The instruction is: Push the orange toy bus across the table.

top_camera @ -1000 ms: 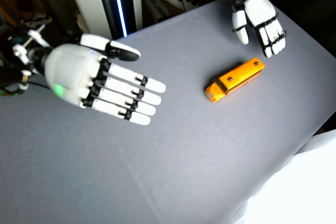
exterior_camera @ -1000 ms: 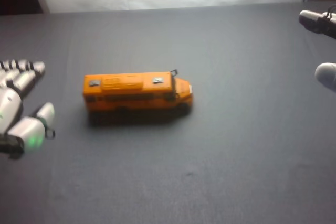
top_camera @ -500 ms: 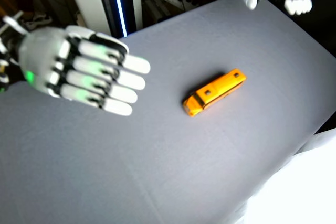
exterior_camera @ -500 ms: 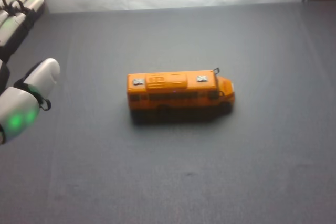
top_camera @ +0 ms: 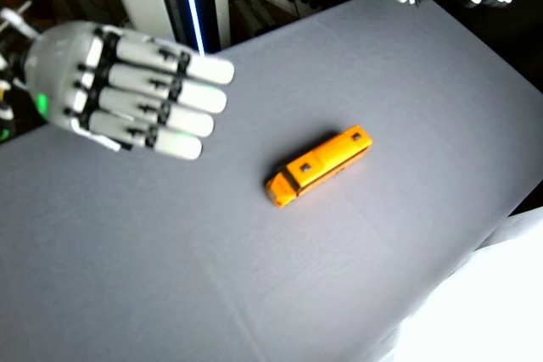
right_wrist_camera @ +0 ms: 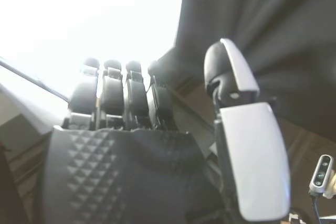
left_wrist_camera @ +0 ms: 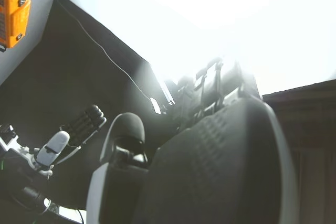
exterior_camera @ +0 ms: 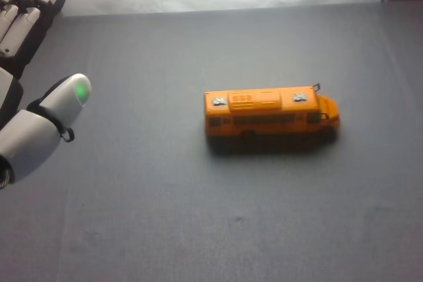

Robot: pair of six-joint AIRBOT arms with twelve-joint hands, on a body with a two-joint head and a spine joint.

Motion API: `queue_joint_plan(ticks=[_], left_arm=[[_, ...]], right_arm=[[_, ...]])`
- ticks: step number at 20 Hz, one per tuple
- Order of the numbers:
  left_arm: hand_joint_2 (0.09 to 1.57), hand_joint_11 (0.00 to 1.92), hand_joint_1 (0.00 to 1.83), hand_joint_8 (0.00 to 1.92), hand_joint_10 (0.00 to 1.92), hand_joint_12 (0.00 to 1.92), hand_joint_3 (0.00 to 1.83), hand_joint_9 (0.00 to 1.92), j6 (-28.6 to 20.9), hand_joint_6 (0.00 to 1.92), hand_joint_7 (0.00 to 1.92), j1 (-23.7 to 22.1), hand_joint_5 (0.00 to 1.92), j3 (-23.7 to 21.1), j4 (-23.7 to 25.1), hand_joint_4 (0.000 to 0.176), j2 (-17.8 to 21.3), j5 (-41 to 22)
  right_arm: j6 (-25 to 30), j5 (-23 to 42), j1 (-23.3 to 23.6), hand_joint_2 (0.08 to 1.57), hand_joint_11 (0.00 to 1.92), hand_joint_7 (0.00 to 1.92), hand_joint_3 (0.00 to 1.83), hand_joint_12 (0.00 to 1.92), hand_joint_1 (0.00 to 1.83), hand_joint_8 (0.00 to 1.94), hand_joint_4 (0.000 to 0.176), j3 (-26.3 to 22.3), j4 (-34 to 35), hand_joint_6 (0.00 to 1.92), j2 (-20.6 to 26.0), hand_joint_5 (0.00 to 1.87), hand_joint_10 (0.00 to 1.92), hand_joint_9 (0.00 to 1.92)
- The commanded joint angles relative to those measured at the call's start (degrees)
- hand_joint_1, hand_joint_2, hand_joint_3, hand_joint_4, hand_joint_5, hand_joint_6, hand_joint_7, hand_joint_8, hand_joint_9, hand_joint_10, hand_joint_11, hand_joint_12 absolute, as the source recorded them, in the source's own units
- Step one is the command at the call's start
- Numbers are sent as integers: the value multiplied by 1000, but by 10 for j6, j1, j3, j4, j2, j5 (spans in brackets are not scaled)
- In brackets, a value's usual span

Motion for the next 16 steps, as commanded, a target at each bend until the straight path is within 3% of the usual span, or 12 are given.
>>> queue_joint_plan(ticks=[1, 4, 6, 9, 11, 13, 16], left_arm=[[1492, 0, 0, 0, 0, 0, 0, 0, 5, 10, 0, -8, 59, -3, 22, 0, 2, -71], [1490, 0, 0, 0, 0, 0, 0, 0, -6, 18, 1, -12, 87, -2, 37, 0, 4, -71], [1486, 18, 0, 17, 13, 8, 0, 33, -7, 13, 44, -17, 82, -3, 53, 0, 9, -71], [1428, 0, 0, 4, 5, 0, 0, 69, -10, 1, 95, -38, 52, 1, 78, 0, 10, -71], [1378, 0, 0, 3, 1, 0, 0, 38, -16, 0, 85, -49, 22, 4, 88, 0, 9, -71], [1354, 0, 0, 7, 0, 0, 0, 36, -20, 0, 97, -55, 21, 9, 89, 0, 6, -71], [1360, 0, 0, 5, 2, 0, 0, 40, -55, 4, 94, -61, 28, 20, 88, 0, 2, -71]], right_arm=[[2, 71, 8, 1295, 57, 112, 16, 11, 692, 0, 0, 0, 6, 7, 3, 175, 0, 73], [1, 71, 15, 1333, 52, 122, 15, 6, 746, 2, 0, -1, -5, 5, 3, 192, 2, 73], [-4, 71, 28, 1349, 53, 122, 11, 4, 683, 1, 0, -6, -27, 2, 4, 169, 0, 70], [-29, 72, 46, 1271, 65, 112, 0, 6, 1019, 2, 0, -16, -59, 3, 7, 165, 2, 80], [-29, 72, 53, 1313, 67, 114, 4, 16, 852, 10, 0, -16, -63, 13, 9, 135, 11, 73], [-29, 72, 53, 1234, 125, 179, 0, 23, 1039, 5, 0, -16, -64, 4, 11, 183, 7, 153], [-30, 72, 62, 1216, 223, 260, 0, 52, 1108, 9, 0, -17, -78, 4, 13, 228, 14, 254]])
